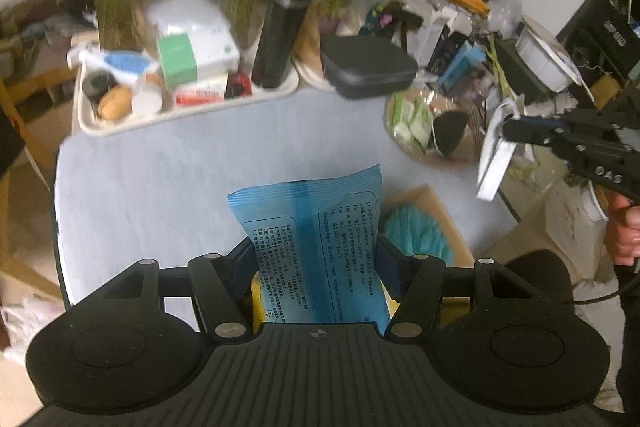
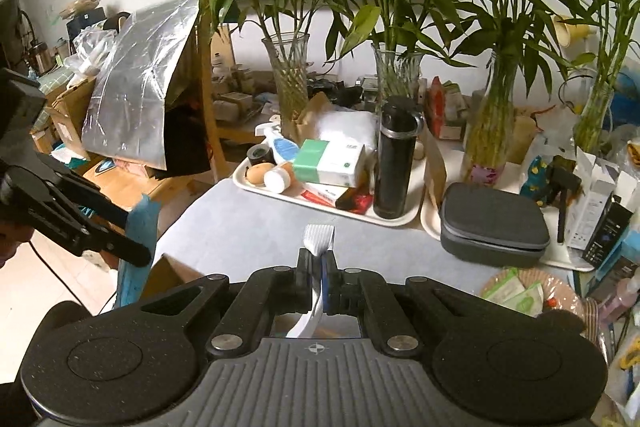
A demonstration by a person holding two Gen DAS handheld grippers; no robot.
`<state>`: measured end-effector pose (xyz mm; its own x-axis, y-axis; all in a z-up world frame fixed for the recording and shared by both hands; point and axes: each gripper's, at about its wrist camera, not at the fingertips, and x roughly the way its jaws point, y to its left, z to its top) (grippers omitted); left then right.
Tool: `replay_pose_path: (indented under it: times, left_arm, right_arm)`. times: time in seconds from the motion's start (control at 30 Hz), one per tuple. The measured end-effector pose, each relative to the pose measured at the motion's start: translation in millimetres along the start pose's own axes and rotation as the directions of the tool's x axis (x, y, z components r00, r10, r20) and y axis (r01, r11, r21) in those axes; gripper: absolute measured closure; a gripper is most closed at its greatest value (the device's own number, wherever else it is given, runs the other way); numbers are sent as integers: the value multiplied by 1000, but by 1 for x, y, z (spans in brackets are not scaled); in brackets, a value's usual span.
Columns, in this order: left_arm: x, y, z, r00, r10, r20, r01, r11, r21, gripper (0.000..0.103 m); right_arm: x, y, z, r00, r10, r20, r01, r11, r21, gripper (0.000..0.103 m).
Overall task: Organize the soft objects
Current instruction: 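Carry the blue packet over the box and open the left tool, then withdraw both tools from the box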
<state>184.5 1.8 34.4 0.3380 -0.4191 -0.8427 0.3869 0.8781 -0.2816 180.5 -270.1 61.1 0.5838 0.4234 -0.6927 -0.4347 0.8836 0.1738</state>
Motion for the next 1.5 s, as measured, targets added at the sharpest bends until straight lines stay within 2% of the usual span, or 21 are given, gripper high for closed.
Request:
replay_pose_path:
  times: [0.13,0.27,0.37,0.43,0.53,0.67,0.73,0.83,0.9,1.07,1.2,1.37,1.5]
  left_arm:
    - [1,0,-11,1000,-5,-11,5,1000,20,43]
    - [4,-10,-16,1000,1,-12,0,992,129,43]
    - [9,-18,-19,1000,13,-18,-8,973,231,42]
    - [13,-24,-22,1000,10,-13,-5,948,317,42]
    - [18,-36,-29,1000,5,-1,-4,886,465,40]
    - [25,-53,-43,995,76,61,-98,779,620,35]
    - [22,-58,-49,993,67,98,-114,761,639,33]
    - [14,-62,-55,992,9,125,-88,762,642,22]
    - [10,-65,-60,987,1,160,-105,760,641,22]
    - [1,-68,-77,971,23,236,-163,788,594,22]
    - [-8,-62,-94,959,46,280,-196,823,534,22]
    - [-14,-51,-112,947,115,298,-234,886,401,22]
    - [-23,-45,-127,940,120,318,-228,917,327,22]
  right_arm:
    - [-9,3,-7,1000,1,0,-1,1000,1,97]
    - [-15,7,-11,1000,1,2,-1,1000,-1,97]
    - [-17,9,-12,1000,3,2,-3,1000,0,97]
    - [-19,10,-14,1000,7,3,-7,1000,-1,97]
    - [-21,13,-18,1000,13,-1,-13,1000,-2,97]
    - [-24,16,-24,1000,18,-6,-18,1000,3,96]
    - [-25,16,-27,1000,24,-7,-24,1000,10,96]
    - [-24,17,-32,999,35,-16,-34,999,17,96]
    - [-23,19,-34,999,37,-21,-36,999,17,96]
    - [-26,21,-38,999,48,-21,-47,999,26,96]
    - [-28,21,-40,998,53,-23,-52,998,29,96]
    - [-25,28,-45,997,61,-50,-60,998,16,96]
    - [-21,34,-51,995,54,-80,-55,998,-13,96]
